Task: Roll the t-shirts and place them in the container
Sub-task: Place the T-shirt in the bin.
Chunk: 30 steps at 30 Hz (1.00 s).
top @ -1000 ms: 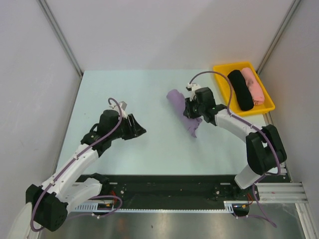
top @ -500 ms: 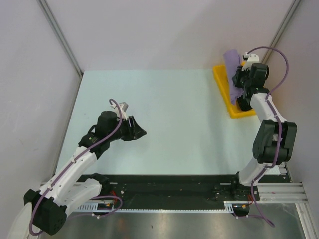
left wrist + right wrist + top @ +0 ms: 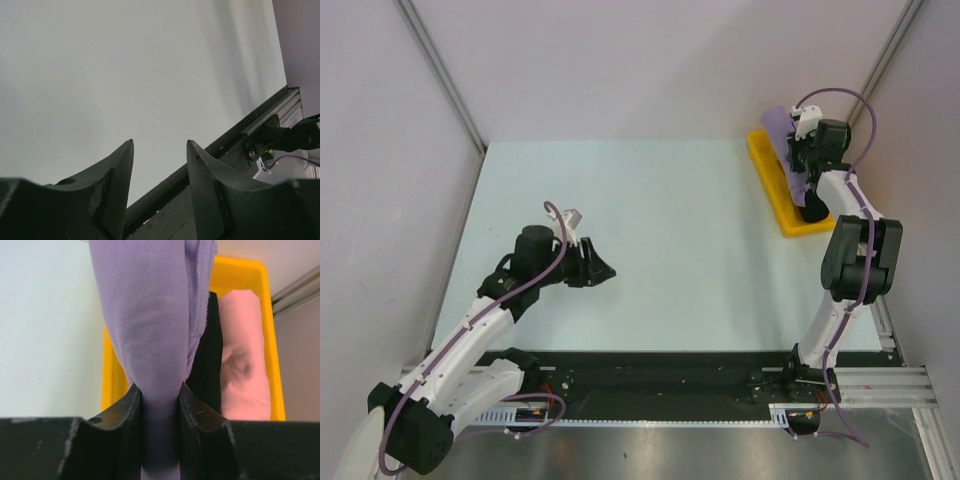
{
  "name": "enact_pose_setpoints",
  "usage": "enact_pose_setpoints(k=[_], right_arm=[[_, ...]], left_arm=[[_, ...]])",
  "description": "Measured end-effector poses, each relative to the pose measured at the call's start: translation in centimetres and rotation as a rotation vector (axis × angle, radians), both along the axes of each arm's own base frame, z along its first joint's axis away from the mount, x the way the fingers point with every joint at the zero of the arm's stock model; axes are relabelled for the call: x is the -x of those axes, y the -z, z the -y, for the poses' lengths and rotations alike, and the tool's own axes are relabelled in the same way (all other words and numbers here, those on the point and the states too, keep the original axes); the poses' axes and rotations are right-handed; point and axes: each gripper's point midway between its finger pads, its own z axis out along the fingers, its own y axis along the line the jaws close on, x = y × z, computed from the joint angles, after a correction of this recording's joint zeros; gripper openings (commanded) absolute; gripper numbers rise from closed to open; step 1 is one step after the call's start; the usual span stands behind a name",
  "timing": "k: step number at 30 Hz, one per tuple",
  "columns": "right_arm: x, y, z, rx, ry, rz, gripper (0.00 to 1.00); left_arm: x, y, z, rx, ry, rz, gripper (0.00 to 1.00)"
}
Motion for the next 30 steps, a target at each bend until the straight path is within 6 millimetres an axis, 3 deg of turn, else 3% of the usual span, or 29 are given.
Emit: enact_pose_setpoints(k=[6, 14, 17, 30], right_arm=[[-0.2, 1.5, 0.0, 0.022, -0.021, -0.039, 0.0], [0.8, 7.7, -0.5, -0.008, -0.019, -0.157, 0.0], [0.6, 9.1, -0.5, -0.013, -0.006, -0.174, 0.0], [0.2, 11.0, 0.1, -0.01, 0.058, -0.189, 0.0]], left_arm=[[0.6, 1.2, -0.2, -0.007, 0.009, -0.028, 0.52], [0.4, 1.2, -0.3, -0.013, 0.014, -0.014, 0.52], [0.4, 1.4, -0.3, -0.014, 0.013, -0.015, 0.52], [0.2, 2.0, -0.3, -0.015, 0.012, -0.024, 0.52]])
